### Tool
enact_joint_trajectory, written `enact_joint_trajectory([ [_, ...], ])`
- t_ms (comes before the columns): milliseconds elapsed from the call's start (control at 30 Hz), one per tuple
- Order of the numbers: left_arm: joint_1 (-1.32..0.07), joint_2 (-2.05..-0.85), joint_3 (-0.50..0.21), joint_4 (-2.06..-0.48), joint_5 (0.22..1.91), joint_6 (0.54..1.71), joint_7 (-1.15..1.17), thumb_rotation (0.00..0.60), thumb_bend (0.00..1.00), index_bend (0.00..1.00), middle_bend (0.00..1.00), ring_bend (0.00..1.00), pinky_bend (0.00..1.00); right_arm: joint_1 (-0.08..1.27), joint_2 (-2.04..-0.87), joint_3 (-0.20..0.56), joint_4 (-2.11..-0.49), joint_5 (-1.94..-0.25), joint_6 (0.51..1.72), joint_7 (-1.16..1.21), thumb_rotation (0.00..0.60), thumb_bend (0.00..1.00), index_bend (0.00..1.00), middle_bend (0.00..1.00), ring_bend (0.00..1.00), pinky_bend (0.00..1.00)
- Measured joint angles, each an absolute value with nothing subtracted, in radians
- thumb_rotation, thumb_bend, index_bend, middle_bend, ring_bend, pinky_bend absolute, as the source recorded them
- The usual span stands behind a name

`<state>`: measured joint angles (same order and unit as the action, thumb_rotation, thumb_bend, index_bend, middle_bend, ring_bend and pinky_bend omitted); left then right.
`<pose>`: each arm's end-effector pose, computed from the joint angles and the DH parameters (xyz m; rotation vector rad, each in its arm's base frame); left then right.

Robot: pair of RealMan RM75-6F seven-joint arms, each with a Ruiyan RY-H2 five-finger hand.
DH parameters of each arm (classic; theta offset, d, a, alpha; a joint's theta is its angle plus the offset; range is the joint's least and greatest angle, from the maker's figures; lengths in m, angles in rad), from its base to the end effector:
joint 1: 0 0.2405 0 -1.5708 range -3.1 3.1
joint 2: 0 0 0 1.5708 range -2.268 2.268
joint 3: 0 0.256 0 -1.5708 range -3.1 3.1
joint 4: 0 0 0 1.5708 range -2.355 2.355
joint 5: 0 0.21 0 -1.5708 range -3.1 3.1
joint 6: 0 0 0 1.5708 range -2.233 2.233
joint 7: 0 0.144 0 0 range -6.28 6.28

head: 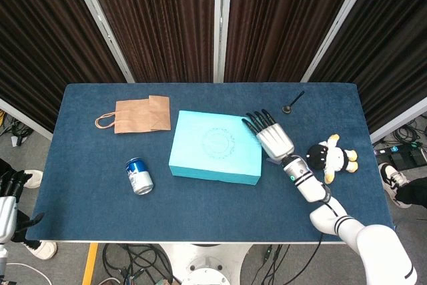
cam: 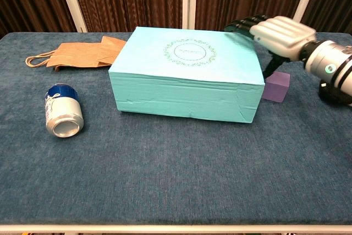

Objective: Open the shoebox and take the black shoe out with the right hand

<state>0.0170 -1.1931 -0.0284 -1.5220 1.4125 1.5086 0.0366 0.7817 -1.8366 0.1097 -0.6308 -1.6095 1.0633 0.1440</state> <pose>-0.3501 0.1421 0.1488 -1.2639 -0.9550 -0.7436 -0.1983 -0.3991 -0.0342 1.9351 -0.5384 0.9752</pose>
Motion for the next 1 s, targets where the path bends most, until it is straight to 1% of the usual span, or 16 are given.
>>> enact_joint_trajectory([
  [200, 0.022, -1.198, -0.026, -1.511, 1.409, 1.505, 0.026, 0.600, 0.00, 0.17, 0.09, 0.01, 0.05, 0.789, -1.857, 0.058, -0.628, -1.662, 1.141, 0.178, 0.600, 0.03, 0.00, 0.02, 0.00, 0.00],
  [500, 0.024, -1.207, -0.025, -1.494, 1.414, 1.503, 0.008, 0.600, 0.00, 0.17, 0.09, 0.01, 0.05, 0.785, -1.816, 0.020, -0.741, -1.700, 1.190, 0.135, 0.600, 0.03, 0.00, 0.05, 0.00, 0.00],
  [667, 0.024, -1.209, -0.023, -1.491, 1.418, 1.500, -0.001, 0.600, 0.00, 0.17, 0.09, 0.01, 0.05, 0.791, -1.808, 0.016, -0.756, -1.703, 1.192, 0.110, 0.600, 0.10, 0.02, 0.05, 0.00, 0.00],
  [833, 0.026, -1.208, -0.023, -1.487, 1.412, 1.495, 0.001, 0.600, 0.00, 0.17, 0.09, 0.01, 0.05, 0.796, -1.819, 0.003, -0.726, -1.716, 1.198, 0.093, 0.600, 0.11, 0.04, 0.06, 0.00, 0.00],
  [900, 0.026, -1.208, -0.022, -1.488, 1.411, 1.494, 0.000, 0.600, 0.00, 0.17, 0.09, 0.01, 0.04, 0.798, -1.825, -0.003, -0.711, -1.721, 1.199, 0.087, 0.600, 0.13, 0.06, 0.07, 0.00, 0.00],
  [933, 0.026, -1.208, -0.022, -1.489, 1.411, 1.492, -0.001, 0.600, 0.00, 0.17, 0.09, 0.01, 0.05, 0.799, -1.828, -0.006, -0.703, -1.724, 1.201, 0.085, 0.600, 0.14, 0.07, 0.08, 0.00, 0.00],
  [1000, 0.025, -1.206, -0.019, -1.492, 1.410, 1.485, -0.003, 0.600, 0.00, 0.17, 0.09, 0.01, 0.05, 0.800, -1.837, -0.014, -0.682, -1.735, 1.211, 0.082, 0.600, 0.24, 0.14, 0.12, 0.01, 0.01],
])
